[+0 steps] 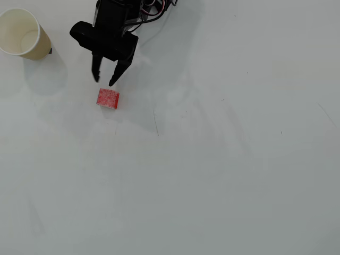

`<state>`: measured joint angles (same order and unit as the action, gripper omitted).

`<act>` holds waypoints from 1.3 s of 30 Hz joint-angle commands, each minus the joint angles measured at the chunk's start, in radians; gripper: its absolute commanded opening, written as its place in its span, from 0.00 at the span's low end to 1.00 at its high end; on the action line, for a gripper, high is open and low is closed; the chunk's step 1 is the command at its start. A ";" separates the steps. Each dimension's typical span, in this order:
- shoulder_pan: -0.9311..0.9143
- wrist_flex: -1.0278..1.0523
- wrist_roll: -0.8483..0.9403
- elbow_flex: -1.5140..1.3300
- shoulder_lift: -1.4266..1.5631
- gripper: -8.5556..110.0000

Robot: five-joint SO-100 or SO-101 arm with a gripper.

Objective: Pick up the cube and drop it in the cup.

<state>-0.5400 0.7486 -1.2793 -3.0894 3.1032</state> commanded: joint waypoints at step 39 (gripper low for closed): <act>0.175 -0.144 -0.014 0.273 -0.469 0.38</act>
<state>-0.3666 0.6535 -1.2793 -2.9913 2.6937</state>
